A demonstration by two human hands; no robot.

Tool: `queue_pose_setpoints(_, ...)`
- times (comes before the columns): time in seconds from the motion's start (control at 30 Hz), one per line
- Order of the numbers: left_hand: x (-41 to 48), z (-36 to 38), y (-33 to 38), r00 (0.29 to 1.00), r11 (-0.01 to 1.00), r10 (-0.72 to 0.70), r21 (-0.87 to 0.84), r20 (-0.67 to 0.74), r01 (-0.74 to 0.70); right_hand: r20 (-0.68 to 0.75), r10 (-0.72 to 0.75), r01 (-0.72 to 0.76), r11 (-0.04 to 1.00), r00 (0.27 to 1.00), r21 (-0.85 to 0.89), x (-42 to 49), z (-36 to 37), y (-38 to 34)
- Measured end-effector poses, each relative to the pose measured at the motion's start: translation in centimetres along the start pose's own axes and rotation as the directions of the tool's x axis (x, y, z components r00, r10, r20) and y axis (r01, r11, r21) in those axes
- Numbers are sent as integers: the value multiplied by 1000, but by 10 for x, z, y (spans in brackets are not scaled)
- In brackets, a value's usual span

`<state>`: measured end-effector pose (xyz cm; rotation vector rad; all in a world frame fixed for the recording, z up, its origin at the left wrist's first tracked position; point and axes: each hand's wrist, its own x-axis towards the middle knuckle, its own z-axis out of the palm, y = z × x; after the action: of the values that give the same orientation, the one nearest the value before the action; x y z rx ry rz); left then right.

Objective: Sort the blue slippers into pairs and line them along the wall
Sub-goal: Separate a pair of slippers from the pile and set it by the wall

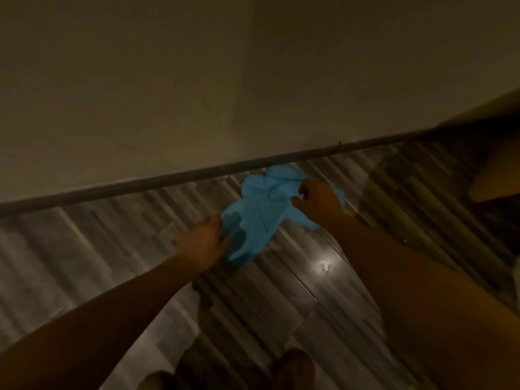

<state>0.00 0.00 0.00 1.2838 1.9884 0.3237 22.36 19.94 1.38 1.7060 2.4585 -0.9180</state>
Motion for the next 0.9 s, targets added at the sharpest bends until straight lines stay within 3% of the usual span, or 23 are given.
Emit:
queue_pose_setpoints(0.23, 30, 68, -41, 990, 964, -140, -227, 22, 142, 65, 36, -36, 999, 997, 5, 51, 55, 28)
queue_pose_setpoints(0.6, 40, 78, -64, 989, 823, -121, -548, 88, 149, 86, 43, -43, 999, 995, -11, 67, 50, 33)
queue_pose_setpoints(0.77, 37, 39, -77, 977, 735, -213, -658, 6, 164, 69, 7, -10, 999, 998, 31, 56, 41, 16)
queue_pose_setpoints(0.9, 43, -1, -110, 938, 695, -322, -705, -126, 143, 154, -39, 31, 998, 987, 57, 38, 58, -8)
